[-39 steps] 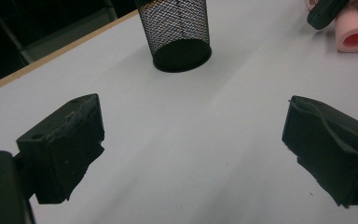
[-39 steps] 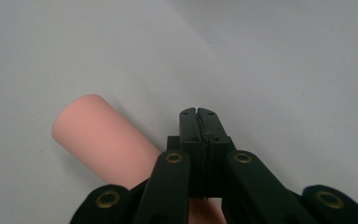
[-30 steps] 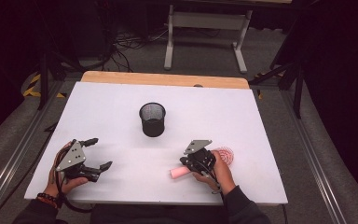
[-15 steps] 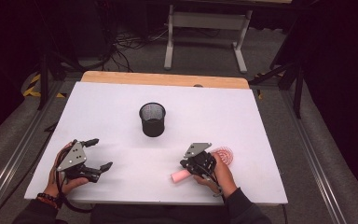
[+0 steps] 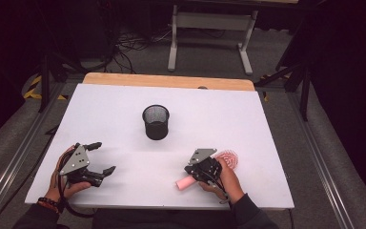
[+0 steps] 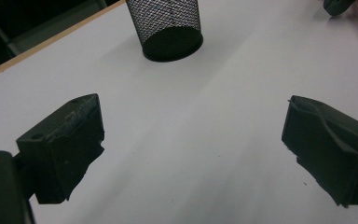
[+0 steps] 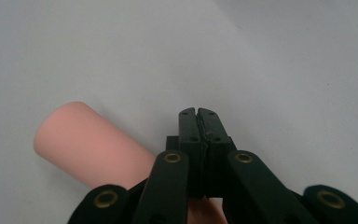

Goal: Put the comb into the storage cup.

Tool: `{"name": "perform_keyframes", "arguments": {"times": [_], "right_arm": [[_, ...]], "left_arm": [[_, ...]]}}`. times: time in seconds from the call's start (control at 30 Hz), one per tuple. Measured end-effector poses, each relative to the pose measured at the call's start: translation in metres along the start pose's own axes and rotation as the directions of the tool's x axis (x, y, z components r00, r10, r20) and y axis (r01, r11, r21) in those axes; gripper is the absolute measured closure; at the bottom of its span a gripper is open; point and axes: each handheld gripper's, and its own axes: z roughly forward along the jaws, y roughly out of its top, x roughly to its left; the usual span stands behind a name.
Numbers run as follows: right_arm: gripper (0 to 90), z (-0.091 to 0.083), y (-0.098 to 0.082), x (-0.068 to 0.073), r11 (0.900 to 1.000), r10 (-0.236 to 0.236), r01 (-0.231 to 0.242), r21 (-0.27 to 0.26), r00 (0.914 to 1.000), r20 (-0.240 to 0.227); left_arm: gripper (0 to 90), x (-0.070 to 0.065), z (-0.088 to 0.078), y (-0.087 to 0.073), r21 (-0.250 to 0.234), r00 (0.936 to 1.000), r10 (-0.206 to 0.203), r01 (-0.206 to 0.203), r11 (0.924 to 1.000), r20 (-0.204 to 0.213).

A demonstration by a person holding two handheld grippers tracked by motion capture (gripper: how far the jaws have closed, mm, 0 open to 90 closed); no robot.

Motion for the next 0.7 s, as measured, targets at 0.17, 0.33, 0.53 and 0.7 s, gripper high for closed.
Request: {"name": "perform_keyframes", "arguments": {"times": [0.17, 0.33, 0.53, 0.7], "right_arm": [[88.7, -0.0013, -0.0016, 0.0007, 1.0, -0.002, 0.002, 0.0, 1.0, -0.006], [88.2, -0.0025, -0.0033, 0.0012, 1.0, -0.004, 0.004, 0.0, 1.0, -0.005], [87.5, -0.0031, -0.005, 0.0012, 1.0, -0.003, 0.003, 0.002, 1.0, -0.005], [87.5, -0.003, -0.0055, 0.0013, 1.0, -0.003, 0.003, 0.005, 1.0, -0.004]], "left_arm": [[6.6, -0.0002, 0.0004, 0.0, 0.005, 1.0, 0.002, -0.002, 1.0, 0.003], [6.7, -0.0008, 0.0009, 0.0, 0.006, 1.0, 0.0, 0.0, 1.0, 0.007], [6.7, -0.0009, 0.0014, 0.0001, 0.01, 1.0, 0.002, -0.002, 0.9999, 0.008], [6.7, -0.001, 0.0015, 0.0001, 0.011, 0.9999, 0.003, -0.003, 0.9999, 0.011]]}}
